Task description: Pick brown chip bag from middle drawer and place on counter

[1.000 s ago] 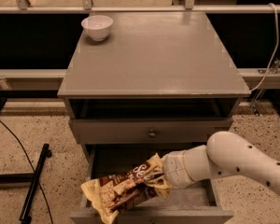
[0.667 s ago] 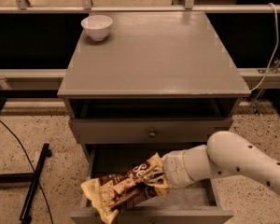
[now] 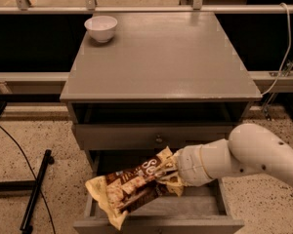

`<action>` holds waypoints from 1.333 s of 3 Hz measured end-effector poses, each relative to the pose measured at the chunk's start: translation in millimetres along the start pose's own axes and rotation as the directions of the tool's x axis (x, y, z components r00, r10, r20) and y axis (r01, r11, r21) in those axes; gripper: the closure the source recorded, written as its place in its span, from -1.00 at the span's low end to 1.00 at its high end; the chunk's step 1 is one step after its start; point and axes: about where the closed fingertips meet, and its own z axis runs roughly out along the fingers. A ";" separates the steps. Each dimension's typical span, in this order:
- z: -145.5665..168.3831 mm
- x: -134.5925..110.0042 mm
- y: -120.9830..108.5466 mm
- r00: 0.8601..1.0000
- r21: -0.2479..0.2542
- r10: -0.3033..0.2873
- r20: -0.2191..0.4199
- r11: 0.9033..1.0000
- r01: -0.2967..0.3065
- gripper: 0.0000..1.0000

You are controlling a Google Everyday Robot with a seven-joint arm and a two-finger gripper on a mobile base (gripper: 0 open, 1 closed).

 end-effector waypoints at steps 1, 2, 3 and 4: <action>-49.1 -30.5 -30.1 0.993 0.022 -0.103 0.061 0.995 0.102 1.00; -83.7 -46.9 -61.4 0.977 0.014 -0.168 0.135 0.986 0.168 1.00; -105.0 -51.8 -100.4 0.953 -0.034 -0.239 0.184 0.968 0.249 1.00; -126.5 -60.5 -148.4 0.938 -0.053 -0.308 0.157 0.946 0.320 1.00</action>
Offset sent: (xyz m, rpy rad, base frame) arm 0.0282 -0.0186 0.1817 0.1374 -0.1050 0.3264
